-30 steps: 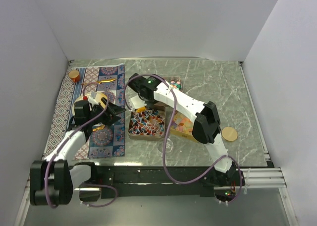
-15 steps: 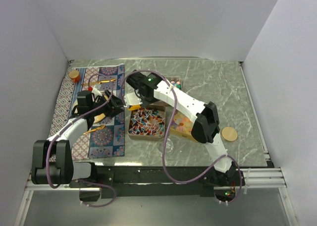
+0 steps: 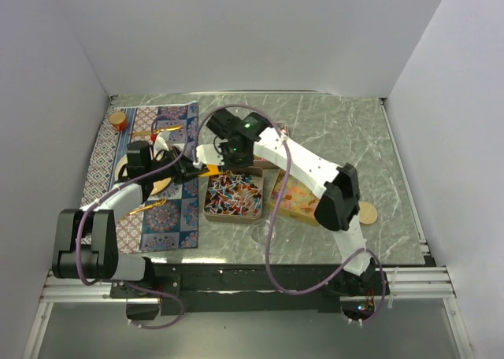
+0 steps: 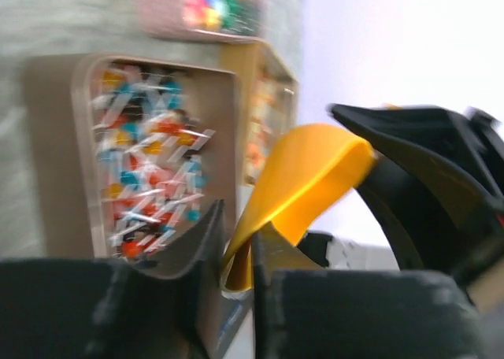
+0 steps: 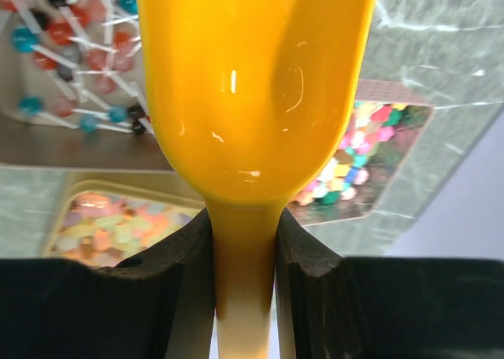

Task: Pack the candies
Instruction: Adjust the spatula.

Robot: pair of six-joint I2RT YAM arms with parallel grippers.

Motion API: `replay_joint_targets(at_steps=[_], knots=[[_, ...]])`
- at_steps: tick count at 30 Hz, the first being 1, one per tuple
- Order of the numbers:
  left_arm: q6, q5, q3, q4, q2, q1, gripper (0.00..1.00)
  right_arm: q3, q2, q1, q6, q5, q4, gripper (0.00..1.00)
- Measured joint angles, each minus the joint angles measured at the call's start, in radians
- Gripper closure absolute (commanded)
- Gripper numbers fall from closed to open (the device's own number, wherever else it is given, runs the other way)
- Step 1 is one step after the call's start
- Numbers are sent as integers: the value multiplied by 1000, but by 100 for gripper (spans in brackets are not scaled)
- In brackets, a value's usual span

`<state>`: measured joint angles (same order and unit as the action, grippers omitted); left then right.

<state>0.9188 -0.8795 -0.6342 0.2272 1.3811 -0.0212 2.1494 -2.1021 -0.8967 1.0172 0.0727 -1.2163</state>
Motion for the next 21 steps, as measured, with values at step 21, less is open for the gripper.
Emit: replay_joint_targets(at_steps=[21], knots=[[93, -232, -37, 219, 37, 35, 99, -221, 261, 121, -176, -417, 206, 100]])
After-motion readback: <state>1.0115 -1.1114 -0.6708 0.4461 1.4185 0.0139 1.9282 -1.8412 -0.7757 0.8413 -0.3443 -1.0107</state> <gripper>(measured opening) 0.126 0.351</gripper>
